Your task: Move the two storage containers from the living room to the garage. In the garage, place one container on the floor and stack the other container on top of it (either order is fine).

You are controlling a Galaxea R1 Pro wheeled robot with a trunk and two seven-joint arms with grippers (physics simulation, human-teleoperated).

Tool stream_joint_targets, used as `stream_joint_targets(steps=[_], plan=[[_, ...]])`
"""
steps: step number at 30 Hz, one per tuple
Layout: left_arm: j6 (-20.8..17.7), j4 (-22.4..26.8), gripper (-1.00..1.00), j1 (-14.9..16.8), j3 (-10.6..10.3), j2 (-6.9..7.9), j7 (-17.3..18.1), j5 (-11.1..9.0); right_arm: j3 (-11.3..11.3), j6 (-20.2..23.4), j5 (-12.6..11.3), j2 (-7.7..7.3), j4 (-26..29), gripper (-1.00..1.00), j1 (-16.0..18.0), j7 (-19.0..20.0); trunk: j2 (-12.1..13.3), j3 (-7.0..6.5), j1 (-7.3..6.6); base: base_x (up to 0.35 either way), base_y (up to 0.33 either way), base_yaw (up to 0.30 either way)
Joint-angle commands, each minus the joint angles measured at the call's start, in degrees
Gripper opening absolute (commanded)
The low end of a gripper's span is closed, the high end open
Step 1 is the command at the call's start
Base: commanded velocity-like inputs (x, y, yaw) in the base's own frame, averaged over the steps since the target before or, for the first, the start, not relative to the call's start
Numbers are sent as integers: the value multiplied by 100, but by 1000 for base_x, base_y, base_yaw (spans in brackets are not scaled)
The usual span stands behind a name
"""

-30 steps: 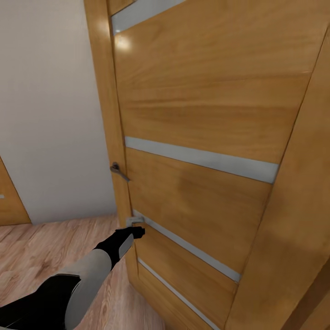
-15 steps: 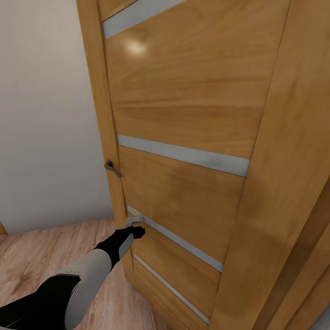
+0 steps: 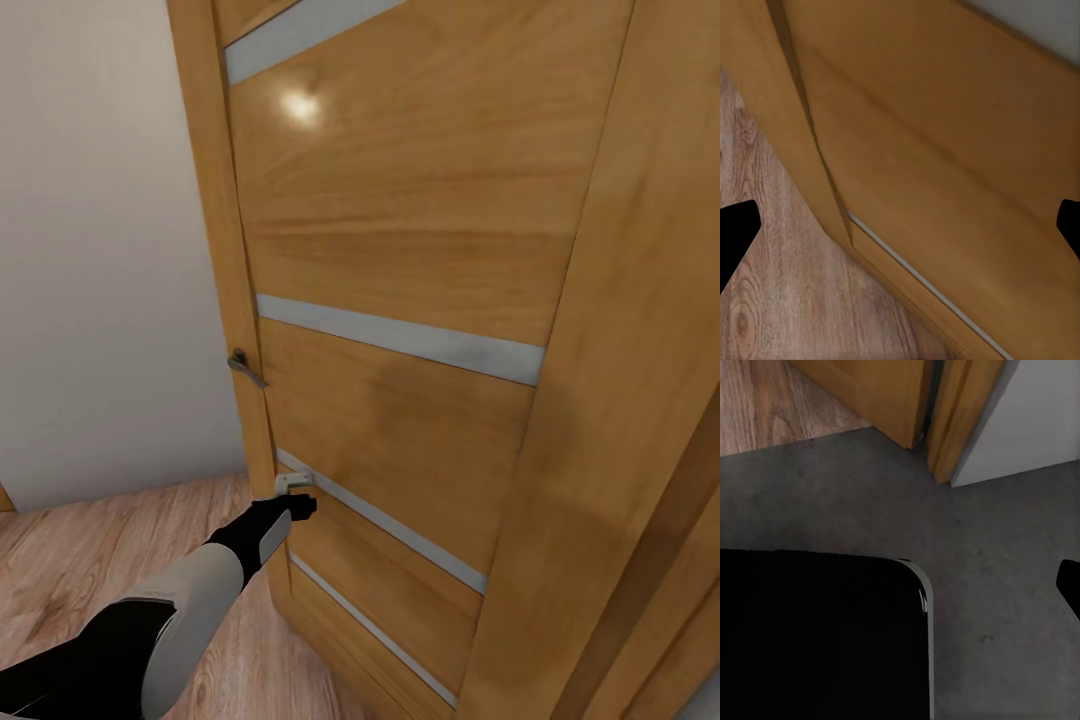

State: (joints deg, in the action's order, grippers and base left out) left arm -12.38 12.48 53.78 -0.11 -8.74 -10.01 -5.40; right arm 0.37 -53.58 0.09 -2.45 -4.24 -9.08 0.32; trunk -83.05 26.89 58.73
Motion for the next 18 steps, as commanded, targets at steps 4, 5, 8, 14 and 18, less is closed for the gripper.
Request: stream_joint_targets(steps=[4,5,8,14,18], plan=[[-22,17,100,1,-7,2,-1,-120,3,-12,0,-1,-7,100,3,3,-3,4,0,0,0,-56],[-21,17,100,1,-7,-1,-1,-120,2,-12,0,-1,-7,100,3,3,-3,4,0,0,0,-194],[-23,17,100,1,-7,-3,-1,-120,0,-12,0,-1,-7,100,3,3,-3,4,0,0,0,-232],[-23,17,100,1,-7,-5,-1,-120,-1,-12,0,-1,-7,100,3,3,-3,4,0,0,0,-270],[-23,17,100,3,-7,-5,-1,-120,-1,-12,0,-1,-7,100,3,3,-3,4,0,0,0,-277]])
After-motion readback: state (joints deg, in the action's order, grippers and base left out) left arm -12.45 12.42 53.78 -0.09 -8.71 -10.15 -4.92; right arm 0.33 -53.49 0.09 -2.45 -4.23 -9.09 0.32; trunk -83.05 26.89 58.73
